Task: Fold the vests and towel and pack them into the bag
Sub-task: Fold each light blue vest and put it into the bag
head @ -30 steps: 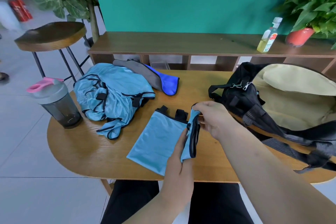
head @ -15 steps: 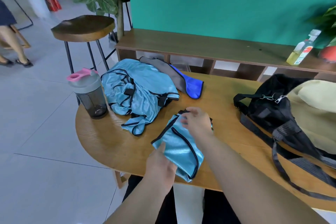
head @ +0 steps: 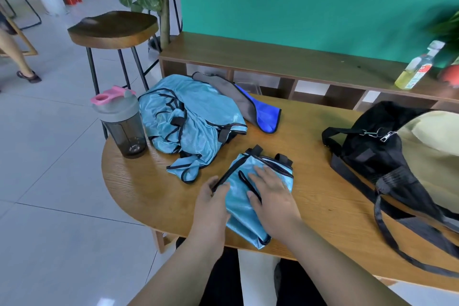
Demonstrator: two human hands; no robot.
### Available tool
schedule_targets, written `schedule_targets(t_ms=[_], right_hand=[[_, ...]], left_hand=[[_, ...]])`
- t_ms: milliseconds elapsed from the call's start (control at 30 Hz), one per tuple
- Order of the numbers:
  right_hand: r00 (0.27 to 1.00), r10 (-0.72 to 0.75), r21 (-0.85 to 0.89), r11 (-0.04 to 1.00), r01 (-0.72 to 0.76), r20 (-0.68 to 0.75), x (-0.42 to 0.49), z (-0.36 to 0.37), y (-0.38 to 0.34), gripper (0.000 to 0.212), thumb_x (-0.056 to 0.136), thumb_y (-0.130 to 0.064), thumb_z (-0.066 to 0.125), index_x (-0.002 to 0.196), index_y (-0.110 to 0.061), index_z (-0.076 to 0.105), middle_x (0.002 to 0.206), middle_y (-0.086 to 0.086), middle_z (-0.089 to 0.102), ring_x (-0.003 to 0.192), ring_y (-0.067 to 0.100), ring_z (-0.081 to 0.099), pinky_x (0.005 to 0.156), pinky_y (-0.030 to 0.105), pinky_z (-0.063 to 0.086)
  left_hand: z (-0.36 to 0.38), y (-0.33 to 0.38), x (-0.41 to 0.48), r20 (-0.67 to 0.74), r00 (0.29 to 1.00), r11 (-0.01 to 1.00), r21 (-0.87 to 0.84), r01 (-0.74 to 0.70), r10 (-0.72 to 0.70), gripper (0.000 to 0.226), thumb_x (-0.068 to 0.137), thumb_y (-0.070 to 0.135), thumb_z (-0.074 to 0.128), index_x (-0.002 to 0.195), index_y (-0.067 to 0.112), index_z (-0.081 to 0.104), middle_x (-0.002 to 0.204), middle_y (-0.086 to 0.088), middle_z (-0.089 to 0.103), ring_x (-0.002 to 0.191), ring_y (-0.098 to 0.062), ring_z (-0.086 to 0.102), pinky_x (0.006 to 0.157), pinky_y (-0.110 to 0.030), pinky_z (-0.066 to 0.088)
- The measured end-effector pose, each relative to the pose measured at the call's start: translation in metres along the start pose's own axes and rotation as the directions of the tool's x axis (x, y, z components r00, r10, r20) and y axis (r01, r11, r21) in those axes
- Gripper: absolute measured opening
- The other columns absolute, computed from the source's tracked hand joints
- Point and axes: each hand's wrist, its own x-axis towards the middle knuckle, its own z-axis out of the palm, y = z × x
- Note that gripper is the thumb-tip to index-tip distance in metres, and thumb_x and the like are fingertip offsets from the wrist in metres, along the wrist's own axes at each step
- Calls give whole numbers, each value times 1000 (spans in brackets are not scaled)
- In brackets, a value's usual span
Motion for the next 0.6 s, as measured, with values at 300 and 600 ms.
schedule_targets(t_ms=[300, 600], right_hand=[[997, -15, -114, 993, 23, 70, -4, 4, -2, 65, 109, -60, 22, 166, -30, 20, 176, -11, -2, 159, 8, -21, 127, 31, -10], [991, -35, -55, 998, 43, 126, -8, -7, -4, 70, 105, -65, 7, 168, -34, 5, 175, -11, -8, 155, 6, -29, 130, 37, -8]], left_hand=[[20, 29, 61, 322, 861, 155, 900, -408, 394, 64, 102, 48, 56, 155, 14, 43, 148, -7, 53, 138, -26, 47, 114, -41, 42], [48, 22, 93, 426, 808, 36, 877, -480, 407, 62, 91, 51, 74, 144, 26, 56, 137, 3, 65, 125, -16, 62, 99, -36, 54]])
